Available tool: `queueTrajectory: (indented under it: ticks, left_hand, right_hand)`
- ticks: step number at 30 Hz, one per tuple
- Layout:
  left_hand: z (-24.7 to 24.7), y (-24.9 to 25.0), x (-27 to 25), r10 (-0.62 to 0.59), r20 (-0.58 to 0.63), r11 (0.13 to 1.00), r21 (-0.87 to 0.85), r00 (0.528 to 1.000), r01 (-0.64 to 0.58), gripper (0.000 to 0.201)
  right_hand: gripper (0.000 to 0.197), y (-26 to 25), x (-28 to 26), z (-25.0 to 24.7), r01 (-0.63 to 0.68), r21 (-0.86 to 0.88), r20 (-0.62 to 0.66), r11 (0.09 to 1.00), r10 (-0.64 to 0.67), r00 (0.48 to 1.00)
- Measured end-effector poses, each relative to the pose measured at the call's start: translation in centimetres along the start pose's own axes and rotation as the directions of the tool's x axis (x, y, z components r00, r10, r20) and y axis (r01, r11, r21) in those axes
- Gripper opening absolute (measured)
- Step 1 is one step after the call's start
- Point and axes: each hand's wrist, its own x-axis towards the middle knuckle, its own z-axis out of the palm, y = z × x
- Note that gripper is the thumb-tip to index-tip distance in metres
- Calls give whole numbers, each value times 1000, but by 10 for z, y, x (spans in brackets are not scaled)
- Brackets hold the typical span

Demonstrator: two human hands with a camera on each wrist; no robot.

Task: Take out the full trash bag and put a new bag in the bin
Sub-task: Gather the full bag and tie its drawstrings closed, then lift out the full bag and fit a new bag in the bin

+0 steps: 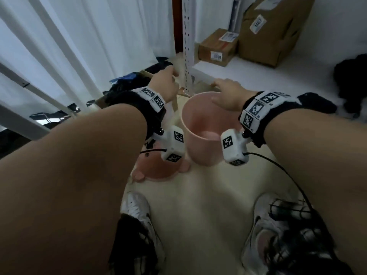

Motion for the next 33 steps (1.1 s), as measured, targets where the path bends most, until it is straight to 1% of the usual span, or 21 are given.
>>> queueTrajectory:
  ticks: [1,3,6,8,11,14,16,18,20,22,24,25,26,27,29,30,31,33]
  left_hand:
    - [8,9,4,9,34,1000,5,999,-9,35]
    - [22,28,12,49,53,999,2,997,-49,33]
    - [58,68,29,167,65,985,-48,984,-164,32]
    - [83,84,38,217,100,975,-75,971,-210,32]
    - [120,100,55,260,180,965,-92,949,-247,31]
    - [149,110,71,269,218,962,-98,938,-254,31]
    - [166,120,85,285,243,959,-82,927,-273,31]
    - [180,129,98,306,269,952,-69,913,-299,31]
    - [194,139,108,319,284,948,-76,904,-310,31]
    - [208,149,114,335,308,942,-78,890,-327,32]
    - [222,156,117,347,335,937,-92,876,-336,32]
    - [228,158,118,352,345,935,-100,870,-339,32]
    - [234,158,118,357,353,933,-102,865,-344,32]
    - [237,159,117,360,362,932,-96,860,-349,31]
    - [242,156,114,365,376,929,-88,852,-359,30]
    - [242,155,113,372,374,926,-87,849,-367,29]
    - [240,152,112,374,372,925,-85,849,-370,29]
    - [232,147,109,369,366,928,-90,854,-362,30]
  right_hand:
    - [46,10,-5,-1,-19,-22,4,1000,19,1000]
    - [42,28,-13,-1,-46,-53,29,998,48,998]
    - [45,67,-16,-2,-150,-61,40,987,152,988]
    - [48,92,-15,2,-221,-44,25,974,223,975]
    - [52,137,-17,15,-316,-30,-11,948,316,949]
    - [58,182,-24,29,-418,-86,-58,904,414,908]
    - [62,209,-22,31,-503,-65,-126,862,493,861]
    - [65,229,-16,31,-568,-15,-153,823,560,814]
    - [73,246,-7,29,-595,7,-142,804,589,795]
    - [86,263,0,26,-604,26,-128,797,602,788]
    - [95,279,5,25,-619,59,-55,783,622,781]
    - [95,284,6,28,-621,51,-3,782,622,783]
    - [90,287,9,32,-616,21,39,787,615,787]
    - [79,288,10,36,-610,-28,49,792,611,790]
    - [48,289,12,41,-595,-98,-23,798,596,803]
    - [39,287,13,41,-584,-120,-48,803,583,811]
    - [37,283,13,41,-569,-136,-39,811,570,821]
    - [38,271,11,38,-541,-147,-19,828,544,839]
